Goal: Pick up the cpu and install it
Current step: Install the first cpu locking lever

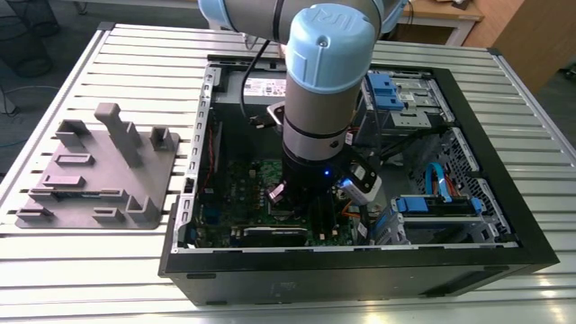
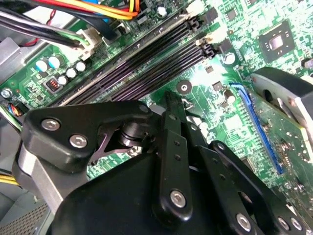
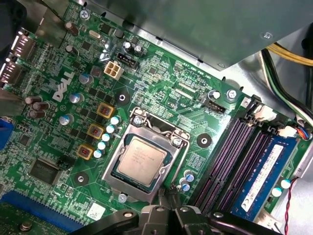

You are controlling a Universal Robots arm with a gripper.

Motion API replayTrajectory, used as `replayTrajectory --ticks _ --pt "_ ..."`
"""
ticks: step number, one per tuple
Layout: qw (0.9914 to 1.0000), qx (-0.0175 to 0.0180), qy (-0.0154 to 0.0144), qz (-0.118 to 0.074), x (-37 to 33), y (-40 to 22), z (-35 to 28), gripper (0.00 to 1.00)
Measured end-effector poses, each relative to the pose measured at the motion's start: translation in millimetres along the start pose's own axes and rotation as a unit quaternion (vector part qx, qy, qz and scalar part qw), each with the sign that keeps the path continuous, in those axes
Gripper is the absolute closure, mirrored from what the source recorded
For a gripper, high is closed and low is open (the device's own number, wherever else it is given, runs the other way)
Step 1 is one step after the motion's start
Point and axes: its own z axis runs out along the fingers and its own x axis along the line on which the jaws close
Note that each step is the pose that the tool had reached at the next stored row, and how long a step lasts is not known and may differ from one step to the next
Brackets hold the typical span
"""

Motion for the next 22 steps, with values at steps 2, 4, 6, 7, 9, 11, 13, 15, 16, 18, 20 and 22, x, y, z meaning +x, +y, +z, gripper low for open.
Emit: replayTrajectory --ticks 2,4,6,7,9,11,13,15,16,18,20,22 --pt "1.0 0.0002 0.0002 0.0 0.0 -0.2 -3.6 0.89" --pt "1.0 0.0003 0.0002 0.0 -0.1 -0.4 -8.5 0.89" --pt "1.0 0.0004 0.0003 0.0 -0.2 -0.7 -14.1 0.89" --pt "1.0 0.0004 0.0004 0.0 -0.2 -0.8 -16.3 0.89" --pt "1.0 0.0004 0.0003 0.0 -0.2 -0.9 -17.8 0.89" --pt "1.0 0.0003 0.0002 0.0 -0.2 -0.9 -17.7 0.89" --pt "1.0 0.0004 0.0003 0.0 -0.2 -0.9 -17.8 0.89" --pt "1.0 0.0004 0.0004 0.0 0.4 -0.4 -17.9 0.89" --pt "1.0 0.0004 0.0004 0.0 1.3 0.4 -18.0 0.89" --pt "1.0 0.0005 0.0002 0.0 4.5 3.1 -18.1 0.89" --pt "1.0 0.0008 -0.0004 0.0 8.6 6.2 -18.3 0.89" --pt "1.0 0.0013 -0.0014 0.0 10.5 8.1 -18.9 0.89"
